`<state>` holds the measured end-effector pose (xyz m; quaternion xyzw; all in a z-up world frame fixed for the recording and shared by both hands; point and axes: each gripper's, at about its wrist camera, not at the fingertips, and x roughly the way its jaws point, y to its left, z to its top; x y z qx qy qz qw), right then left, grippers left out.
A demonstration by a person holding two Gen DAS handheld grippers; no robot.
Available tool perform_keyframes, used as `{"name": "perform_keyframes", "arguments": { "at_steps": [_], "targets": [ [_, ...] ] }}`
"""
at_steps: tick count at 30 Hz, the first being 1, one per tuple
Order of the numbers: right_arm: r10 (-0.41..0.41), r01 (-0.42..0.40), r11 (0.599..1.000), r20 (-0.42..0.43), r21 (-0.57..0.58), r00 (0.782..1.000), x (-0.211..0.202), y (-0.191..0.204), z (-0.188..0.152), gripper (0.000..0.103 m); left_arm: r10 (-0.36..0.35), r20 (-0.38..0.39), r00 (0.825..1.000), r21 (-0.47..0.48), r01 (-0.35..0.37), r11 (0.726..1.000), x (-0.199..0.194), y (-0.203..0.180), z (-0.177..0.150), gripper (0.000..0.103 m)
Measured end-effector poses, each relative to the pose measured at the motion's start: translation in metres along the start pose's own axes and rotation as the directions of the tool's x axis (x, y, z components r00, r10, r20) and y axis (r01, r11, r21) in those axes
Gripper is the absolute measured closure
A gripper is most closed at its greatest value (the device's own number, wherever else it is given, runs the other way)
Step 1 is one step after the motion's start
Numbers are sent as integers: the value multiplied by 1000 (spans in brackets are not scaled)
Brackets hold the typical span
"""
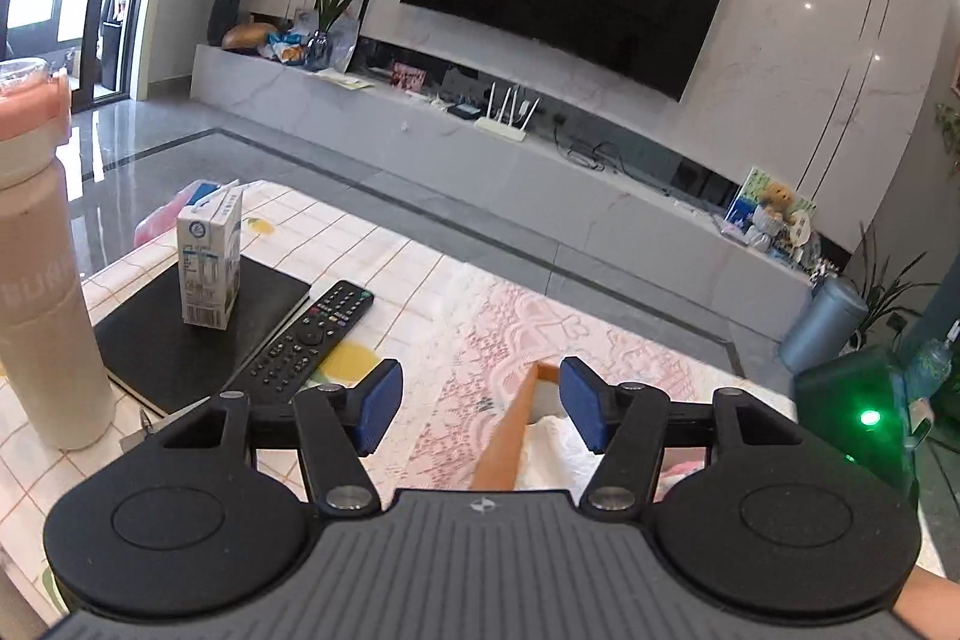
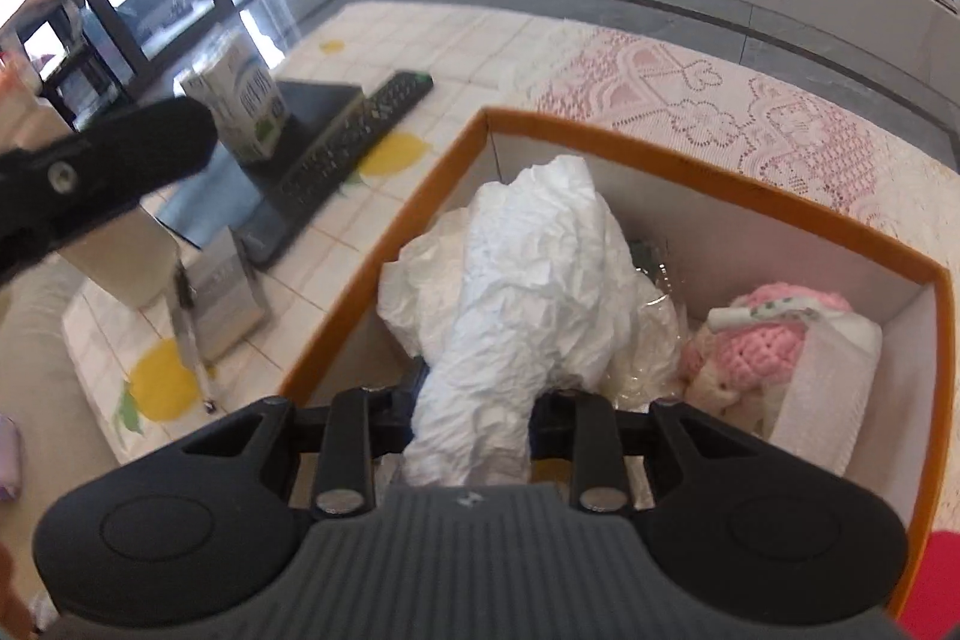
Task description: Organize soft objects
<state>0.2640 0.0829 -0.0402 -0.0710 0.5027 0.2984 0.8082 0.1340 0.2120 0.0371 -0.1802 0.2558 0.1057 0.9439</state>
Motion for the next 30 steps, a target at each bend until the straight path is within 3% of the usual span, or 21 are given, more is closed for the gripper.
{"name": "perform_keyframes", "arguments": {
  "at_steps": [4, 9, 15, 16, 18, 23, 30],
  "targets": [
    [-59, 57, 998, -57, -25, 997, 24, -1, 2, 75, 36, 4, 999, 62, -36, 997, 5, 4, -3, 34],
    [-105, 103, 994, -37, -43, 994, 37, -5, 7, 73, 41, 2, 999, 82, -41, 996, 8, 9, -6, 34],
    [-196, 190, 976, -46, -106, 980, 45, 5, 1, 55, 22, -25, 999, 103, -19, 994, 12, 7, -7, 38],
    [-197, 192, 975, -33, -116, 980, 42, 9, -2, 46, 35, -30, 999, 108, -31, 994, 11, 5, -7, 38],
    [-193, 191, 973, -3, -126, 981, 30, 14, -6, 41, 61, -41, 997, 107, -56, 993, 9, 4, -6, 39],
    [-190, 197, 972, 71, -126, 979, -9, 13, -9, 12, 39, -27, 999, 74, -37, 997, -1, 5, 0, 39],
    [-116, 127, 991, 189, -45, 975, -81, 12, -5, 7, 57, -6, 998, 101, -56, 993, -21, -6, 10, 40]
  ]
}}
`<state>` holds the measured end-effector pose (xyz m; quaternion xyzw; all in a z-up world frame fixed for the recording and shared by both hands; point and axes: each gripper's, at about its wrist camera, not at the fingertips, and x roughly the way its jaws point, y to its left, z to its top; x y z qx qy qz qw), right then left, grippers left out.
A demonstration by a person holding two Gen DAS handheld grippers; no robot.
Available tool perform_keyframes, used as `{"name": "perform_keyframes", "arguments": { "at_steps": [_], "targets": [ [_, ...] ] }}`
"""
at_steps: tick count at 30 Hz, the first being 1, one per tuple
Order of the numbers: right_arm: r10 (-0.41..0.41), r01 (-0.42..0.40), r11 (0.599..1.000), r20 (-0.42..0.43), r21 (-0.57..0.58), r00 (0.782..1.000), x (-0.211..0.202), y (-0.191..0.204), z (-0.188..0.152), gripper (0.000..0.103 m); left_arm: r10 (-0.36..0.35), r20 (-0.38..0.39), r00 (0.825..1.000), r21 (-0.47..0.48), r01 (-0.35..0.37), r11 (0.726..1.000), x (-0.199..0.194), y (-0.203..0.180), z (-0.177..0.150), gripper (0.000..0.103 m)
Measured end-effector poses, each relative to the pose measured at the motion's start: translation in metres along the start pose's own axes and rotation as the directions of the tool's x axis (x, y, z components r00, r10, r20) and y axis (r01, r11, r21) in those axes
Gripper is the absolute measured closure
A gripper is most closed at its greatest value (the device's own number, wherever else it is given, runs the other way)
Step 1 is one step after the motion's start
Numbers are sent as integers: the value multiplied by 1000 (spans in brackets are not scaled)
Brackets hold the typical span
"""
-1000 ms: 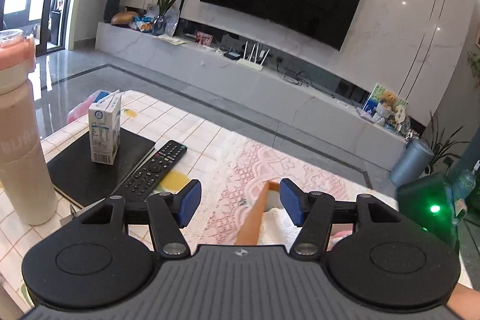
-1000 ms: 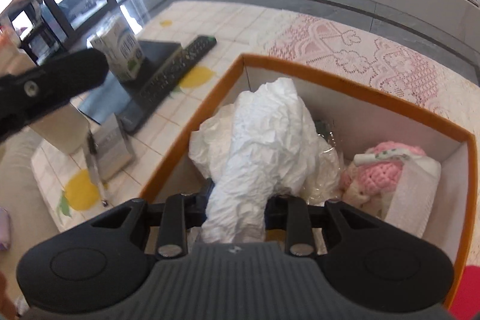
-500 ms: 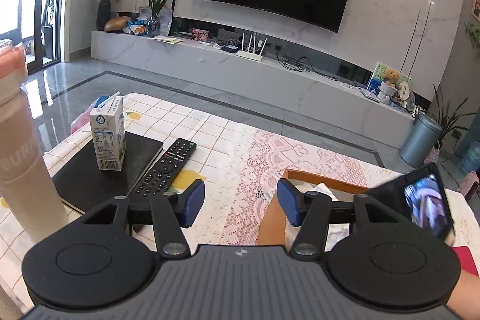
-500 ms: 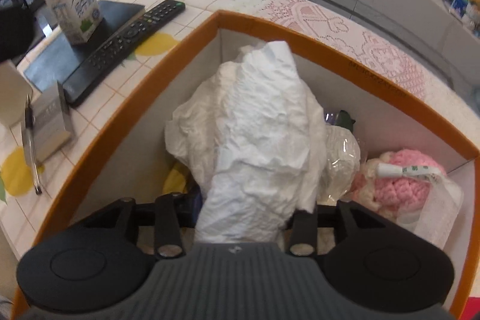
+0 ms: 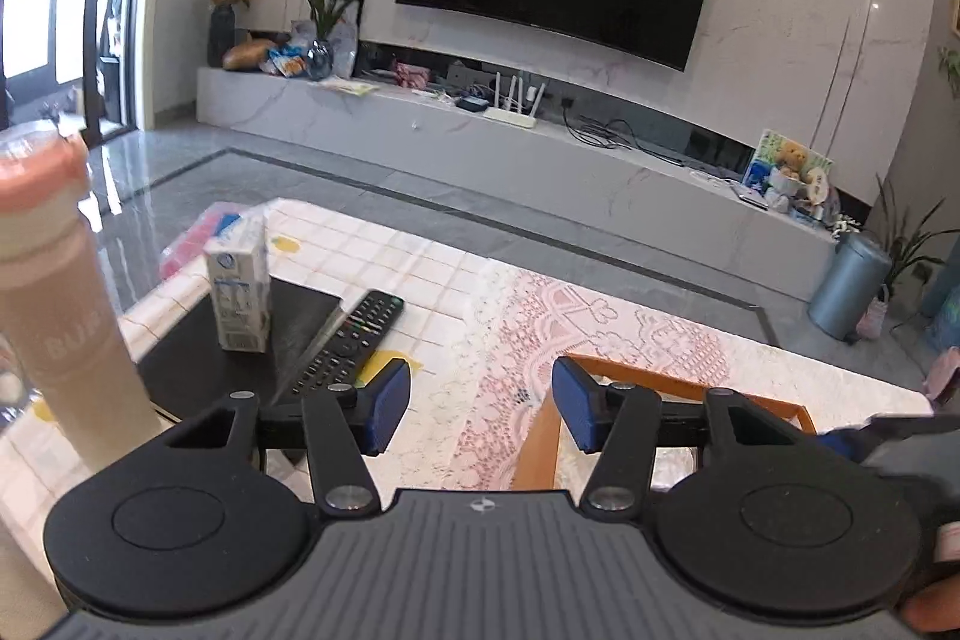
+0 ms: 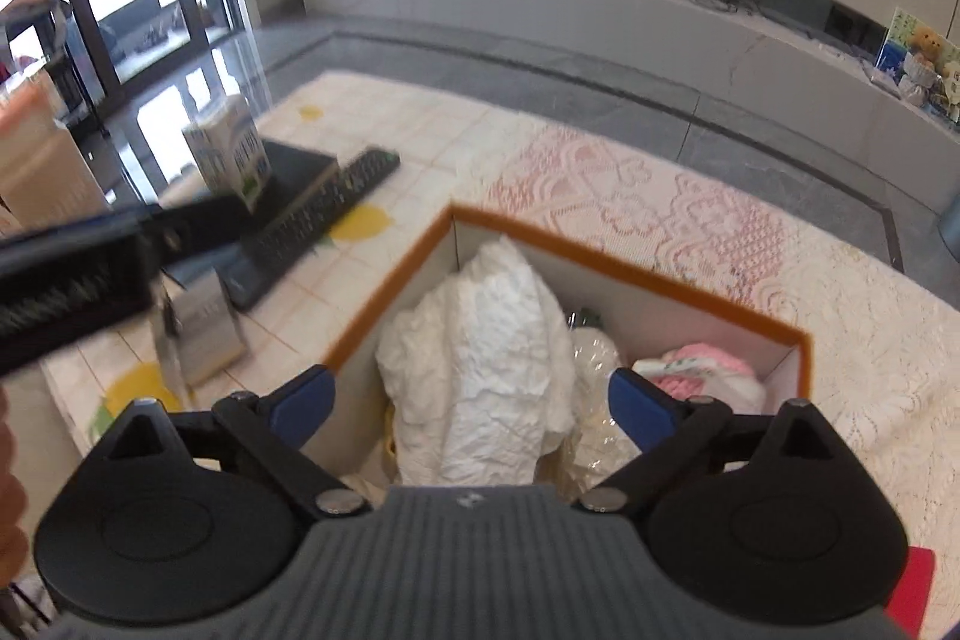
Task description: Organize soft objects
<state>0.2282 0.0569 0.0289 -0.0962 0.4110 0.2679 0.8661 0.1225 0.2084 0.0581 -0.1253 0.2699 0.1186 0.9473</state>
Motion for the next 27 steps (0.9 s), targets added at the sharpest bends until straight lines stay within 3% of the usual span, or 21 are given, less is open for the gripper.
{"name": "perform_keyframes", "arguments": {
  "at_steps": [6, 11, 13, 16, 19, 20, 24, 27],
  "targets": [
    [-1, 6, 998, 87, -59, 996, -60, 8, 4, 6, -52, 87, 995, 9, 52, 999, -42, -22, 12, 38],
    [-33, 49, 994, 154, -99, 988, -117, 5, -9, 6, -112, 192, 975, 105, 93, 990, -84, -60, 13, 24],
    [-10, 18, 999, 156, -46, 988, -144, -4, -20, 6, -173, 229, 958, 130, 146, 981, -98, -74, 11, 13],
    [57, -73, 995, 232, 62, 971, -189, -23, -46, 3, -288, 266, 920, 152, 255, 955, -111, -91, 4, 11],
    [-8, -31, 992, 311, 120, 950, -221, -39, -76, 3, -365, 310, 878, 160, 330, 930, -123, -105, -10, 10],
    [-43, -4, 990, 332, 139, 942, -230, -44, -86, 3, -373, 315, 873, 185, 329, 926, -127, -112, -17, 9],
    [-187, 118, 974, 394, 193, 900, -248, -58, -124, 3, -301, 346, 888, 240, 227, 944, -136, -141, -42, 4],
    [-221, 149, 969, 419, 198, 881, -249, -63, -148, 3, -248, 353, 902, 228, 175, 958, -137, -154, -62, 4]
  ]
}}
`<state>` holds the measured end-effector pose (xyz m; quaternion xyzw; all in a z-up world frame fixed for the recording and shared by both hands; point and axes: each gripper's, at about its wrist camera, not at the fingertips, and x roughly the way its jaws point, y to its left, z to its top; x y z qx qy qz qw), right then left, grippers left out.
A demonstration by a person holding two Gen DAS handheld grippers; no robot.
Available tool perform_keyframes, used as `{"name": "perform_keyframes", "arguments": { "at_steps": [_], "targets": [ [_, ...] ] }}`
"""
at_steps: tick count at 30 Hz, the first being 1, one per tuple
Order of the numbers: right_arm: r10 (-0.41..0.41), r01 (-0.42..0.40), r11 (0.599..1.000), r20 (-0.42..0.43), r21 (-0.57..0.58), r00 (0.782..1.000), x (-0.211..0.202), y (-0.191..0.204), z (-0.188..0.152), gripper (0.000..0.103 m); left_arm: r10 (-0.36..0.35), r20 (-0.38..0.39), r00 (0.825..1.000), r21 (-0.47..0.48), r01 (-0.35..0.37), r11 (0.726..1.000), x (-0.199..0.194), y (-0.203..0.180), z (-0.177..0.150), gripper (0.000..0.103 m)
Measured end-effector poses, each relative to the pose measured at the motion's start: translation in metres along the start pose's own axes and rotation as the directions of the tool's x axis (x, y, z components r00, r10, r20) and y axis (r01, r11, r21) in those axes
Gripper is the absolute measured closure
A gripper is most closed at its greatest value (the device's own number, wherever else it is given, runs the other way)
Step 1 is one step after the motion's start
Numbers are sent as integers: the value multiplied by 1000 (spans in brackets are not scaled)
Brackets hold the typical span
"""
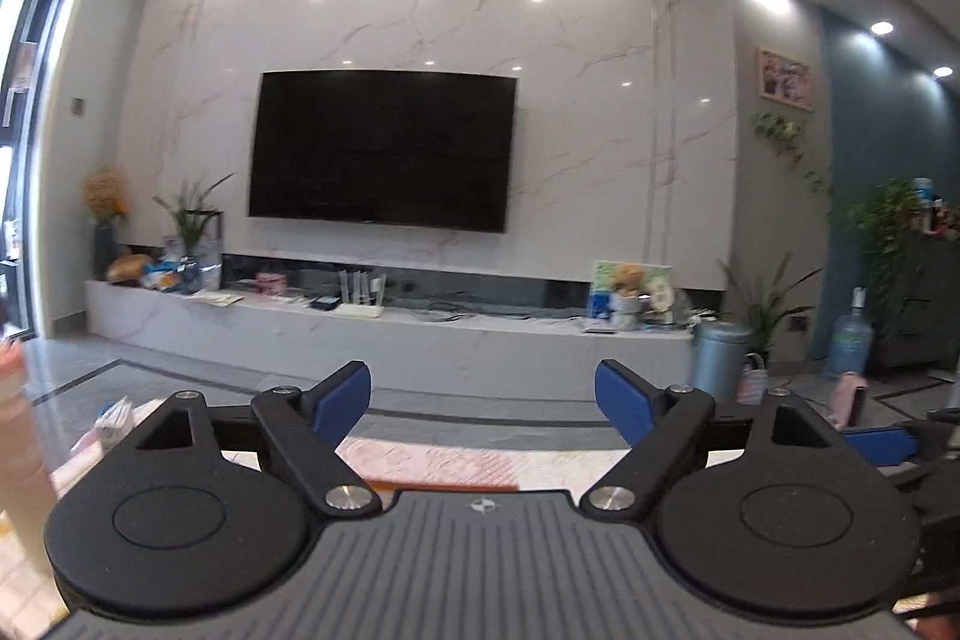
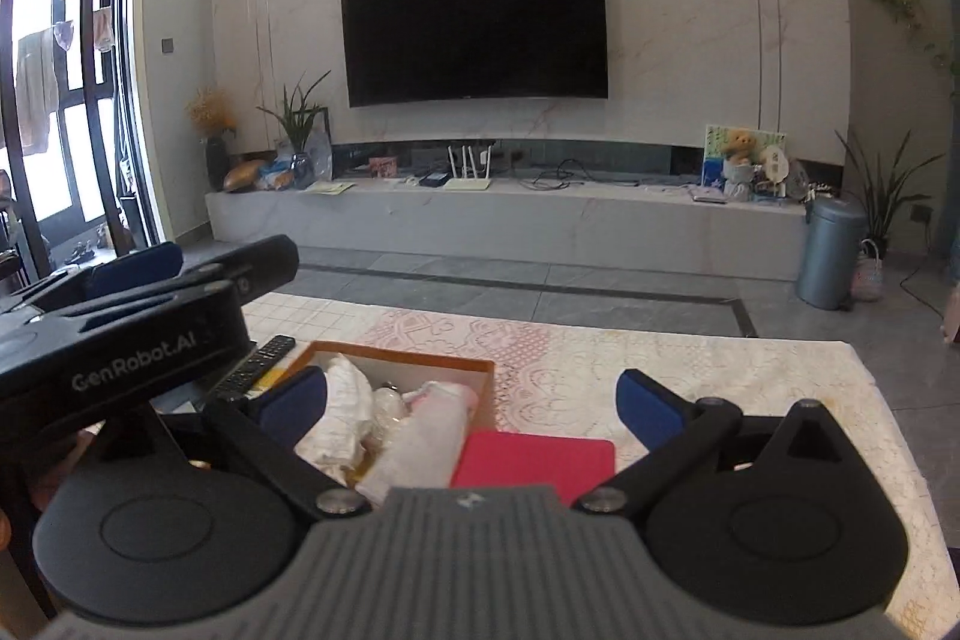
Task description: Organize soft objects
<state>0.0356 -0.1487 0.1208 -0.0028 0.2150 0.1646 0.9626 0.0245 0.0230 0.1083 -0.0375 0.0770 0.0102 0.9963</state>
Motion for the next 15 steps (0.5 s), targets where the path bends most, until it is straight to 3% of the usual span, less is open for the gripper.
{"name": "perform_keyframes", "arguments": {
  "at_steps": [6, 11, 15],
  "targets": [
    [13, -14, 1000, -29, -19, 999, 9, -13, -33, 3, -20, -109, 994, -11, 19, 1000, 12, -9, -28, 4],
    [11, -11, 1000, -24, -2, 1000, 22, -23, -61, 3, -81, -187, 979, -100, 63, 993, 15, 7, -57, 4],
    [-4, 4, 1000, -36, -20, 999, 36, -21, -79, 3, -44, -215, 976, -91, 25, 996, 15, 15, -74, 4]
  ]
}}
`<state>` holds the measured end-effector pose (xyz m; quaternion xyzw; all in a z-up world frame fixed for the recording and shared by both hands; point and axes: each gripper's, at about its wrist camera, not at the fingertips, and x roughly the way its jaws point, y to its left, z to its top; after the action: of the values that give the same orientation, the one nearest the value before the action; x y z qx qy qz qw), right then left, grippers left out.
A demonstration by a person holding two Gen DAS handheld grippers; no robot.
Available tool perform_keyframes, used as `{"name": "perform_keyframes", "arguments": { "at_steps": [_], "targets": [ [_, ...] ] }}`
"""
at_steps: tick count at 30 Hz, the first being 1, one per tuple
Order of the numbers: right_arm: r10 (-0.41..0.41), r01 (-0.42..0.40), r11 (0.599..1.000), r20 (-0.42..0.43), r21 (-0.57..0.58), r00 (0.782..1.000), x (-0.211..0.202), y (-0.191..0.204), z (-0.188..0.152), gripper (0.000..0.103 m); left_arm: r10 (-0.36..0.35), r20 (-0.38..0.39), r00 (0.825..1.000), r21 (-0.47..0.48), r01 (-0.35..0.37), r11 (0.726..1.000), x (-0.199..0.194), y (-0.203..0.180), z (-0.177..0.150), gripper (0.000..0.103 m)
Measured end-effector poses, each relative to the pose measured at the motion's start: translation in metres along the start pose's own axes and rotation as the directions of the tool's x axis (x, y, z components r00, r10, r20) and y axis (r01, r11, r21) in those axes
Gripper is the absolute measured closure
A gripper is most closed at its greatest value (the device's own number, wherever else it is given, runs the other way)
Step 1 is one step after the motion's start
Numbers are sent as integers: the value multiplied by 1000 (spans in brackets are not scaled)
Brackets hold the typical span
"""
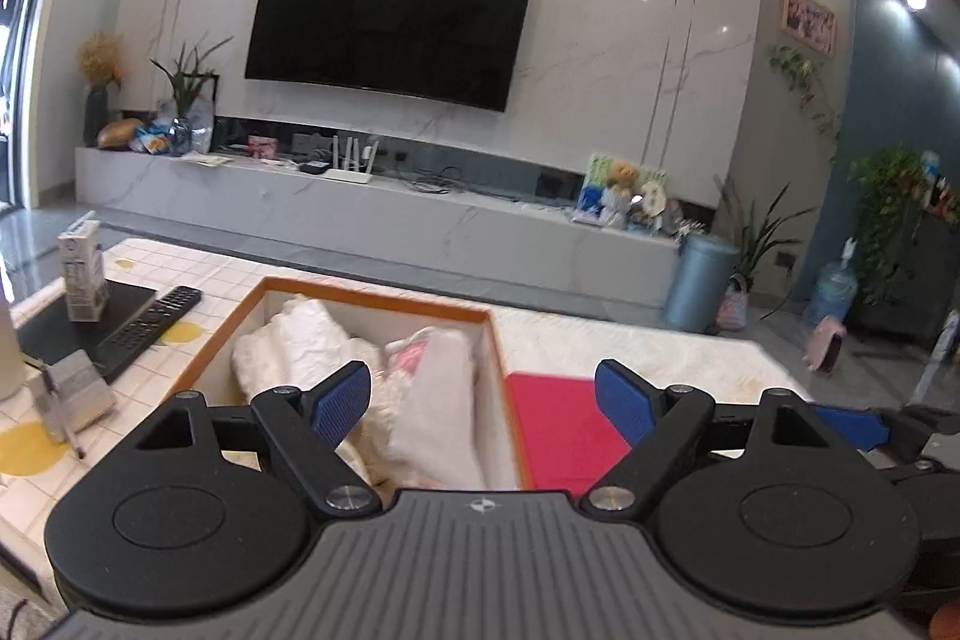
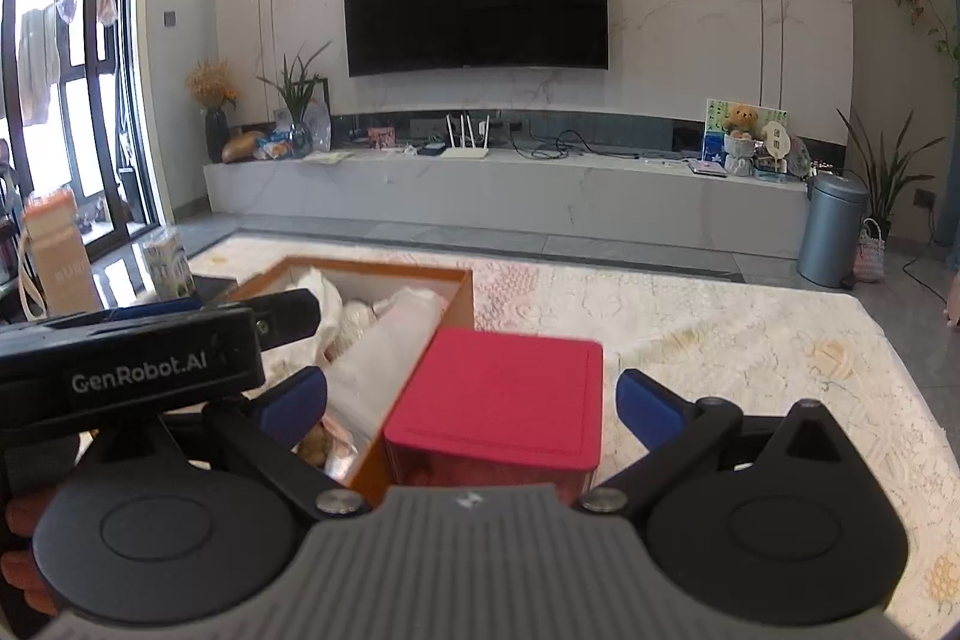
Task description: Organize soft objects
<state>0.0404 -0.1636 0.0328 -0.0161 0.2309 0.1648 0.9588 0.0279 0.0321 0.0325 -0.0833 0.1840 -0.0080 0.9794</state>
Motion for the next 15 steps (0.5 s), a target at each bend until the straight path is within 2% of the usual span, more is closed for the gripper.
{"name": "perform_keyframes", "arguments": {
  "at_steps": [5, 9, 15],
  "targets": [
    [15, -16, 999, 9, 36, 1000, 9, 0, -13, 3, 64, 58, 996, 79, -68, 995, -8, -10, -7, 4],
    [41, -43, 997, 28, 70, 999, 9, -8, -17, 3, 74, 79, 994, 118, -83, 990, -10, -23, -8, 4],
    [18, -21, 998, 45, 54, 999, 8, -11, -20, 3, 84, 76, 994, 106, -92, 990, -12, -25, -10, 4]
  ]
}}
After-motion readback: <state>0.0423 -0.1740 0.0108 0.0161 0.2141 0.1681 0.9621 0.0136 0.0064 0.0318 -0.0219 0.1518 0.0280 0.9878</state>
